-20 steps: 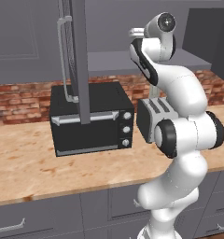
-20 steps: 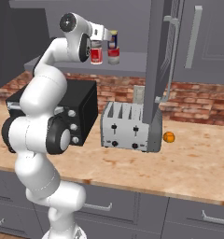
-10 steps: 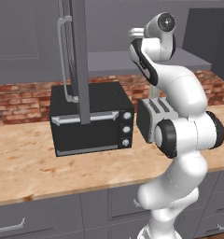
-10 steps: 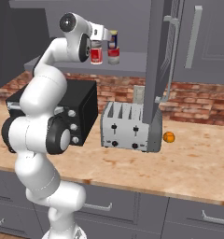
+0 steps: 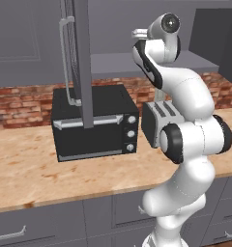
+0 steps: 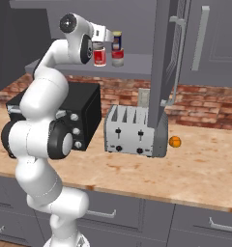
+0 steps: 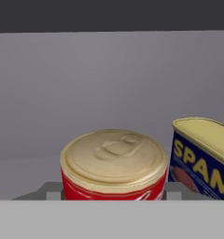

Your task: Stack two cans on top of the other two cans in the cabinet.

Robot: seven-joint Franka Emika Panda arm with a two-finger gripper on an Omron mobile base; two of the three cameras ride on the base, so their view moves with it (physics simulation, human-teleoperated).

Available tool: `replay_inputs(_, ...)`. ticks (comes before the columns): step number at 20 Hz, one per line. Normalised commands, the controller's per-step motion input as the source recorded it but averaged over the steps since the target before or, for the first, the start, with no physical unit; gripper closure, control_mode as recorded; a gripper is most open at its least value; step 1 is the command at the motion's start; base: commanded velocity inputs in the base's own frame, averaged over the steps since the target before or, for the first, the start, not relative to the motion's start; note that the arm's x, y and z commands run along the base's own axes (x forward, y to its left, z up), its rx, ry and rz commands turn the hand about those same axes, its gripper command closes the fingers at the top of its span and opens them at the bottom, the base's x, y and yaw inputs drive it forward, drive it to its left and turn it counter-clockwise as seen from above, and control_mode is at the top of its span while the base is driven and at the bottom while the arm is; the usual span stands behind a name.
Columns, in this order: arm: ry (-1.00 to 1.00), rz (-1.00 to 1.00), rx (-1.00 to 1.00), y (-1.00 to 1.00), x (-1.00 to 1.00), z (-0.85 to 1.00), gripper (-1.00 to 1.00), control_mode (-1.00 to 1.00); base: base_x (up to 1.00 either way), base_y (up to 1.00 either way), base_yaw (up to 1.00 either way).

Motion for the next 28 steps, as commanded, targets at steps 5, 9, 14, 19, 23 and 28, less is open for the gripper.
replay_inputs(5,0.00,0.00,0.00,0.00,0.01,0.00,1.00,-1.00,0.00,0.00,0.00)
replay_inputs(9,0.00,0.00,0.00,0.00,0.11,0.00,1.00,-1.00,0.00,0.00,0.00)
replay_inputs(14,0.00,0.00,0.00,0.00,0.04,0.00,1.00,-1.00,0.00,0.00,0.00)
replay_inputs(19,0.00,0.00,0.00,0.00,0.05,0.00,1.00,-1.00,0.00,0.00,0.00)
replay_inputs(23,0.00,0.00,0.00,0.00,0.01,0.00,1.00,-1.00,0.00,0.00,0.00)
replay_inputs(28,0.00,0.00,0.00,0.00,0.01,0.00,1.00,-1.00,0.00,0.00,0.00)
